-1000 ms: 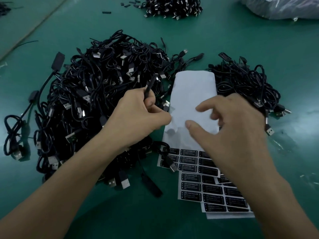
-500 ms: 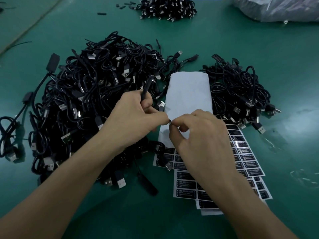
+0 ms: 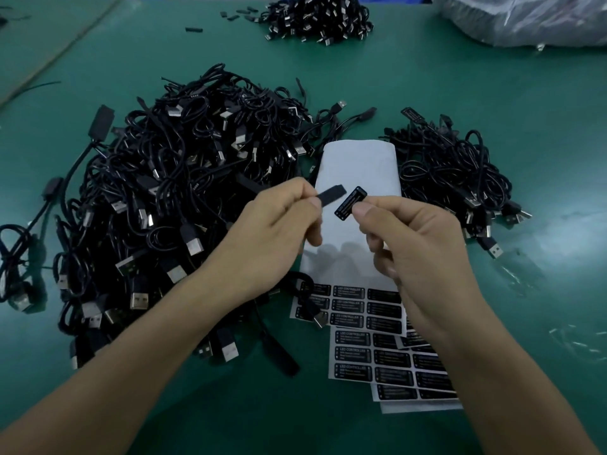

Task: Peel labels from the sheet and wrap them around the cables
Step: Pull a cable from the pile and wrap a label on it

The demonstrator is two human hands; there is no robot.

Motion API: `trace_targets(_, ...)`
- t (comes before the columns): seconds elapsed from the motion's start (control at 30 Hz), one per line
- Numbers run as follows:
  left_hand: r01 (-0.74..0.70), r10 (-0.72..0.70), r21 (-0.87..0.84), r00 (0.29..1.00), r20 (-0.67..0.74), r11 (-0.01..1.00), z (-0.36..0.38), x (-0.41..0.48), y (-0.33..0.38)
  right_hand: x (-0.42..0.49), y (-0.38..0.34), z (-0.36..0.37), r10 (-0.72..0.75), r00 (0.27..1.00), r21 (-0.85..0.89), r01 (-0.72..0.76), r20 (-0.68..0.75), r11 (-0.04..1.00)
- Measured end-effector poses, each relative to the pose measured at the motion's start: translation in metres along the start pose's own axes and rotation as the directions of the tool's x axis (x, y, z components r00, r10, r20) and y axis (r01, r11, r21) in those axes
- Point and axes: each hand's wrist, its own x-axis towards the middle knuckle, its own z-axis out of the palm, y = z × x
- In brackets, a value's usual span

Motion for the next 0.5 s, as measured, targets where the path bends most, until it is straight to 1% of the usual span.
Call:
trace_targets(0.07,-0.035,0.035,-0.003,0.999,-0.013,0.999,0.005,-0.001,-0.001,0.0,-0.001,-0.001,0.022,1.0,0.037,-0.023,0.019,0.999)
trace_targets(0.13,-0.054,0.053,-0.007,0.997,-0.063,0.999,0.008,-0.002,-0.004,-0.001,-0.002,-0.001,0.03,0.999,0.073,-0.033,0.037,0.997)
trace_targets(0.2,-0.056,0.053,-0.021,0.992,-0.114,0.998,0.009,-0.003,-0.006,-0.001,-0.003,-0.001,0.037,0.998,0.093,-0.041,0.047,0.995)
trace_targets(0.27,-0.055,0.047,-0.057,0.99,-0.132,0.997,0.01,-0.004,-0.006,-0.001,-0.002,-0.001,0.043,0.998,0.106,-0.048,0.043,0.993)
trace_targets(0.4,-0.023,0.007,-0.191,0.997,-0.081,0.981,0.012,-0.005,-0.006,0.001,0.0,-0.001,0.03,0.999,0.117,-0.031,0.012,0.993)
trace_targets(0.5,-0.022,0.015,-0.195,0.999,-0.039,0.98,0.013,-0.006,-0.005,0.002,0.002,-0.001,0.008,1.0,0.106,-0.007,-0.003,0.994)
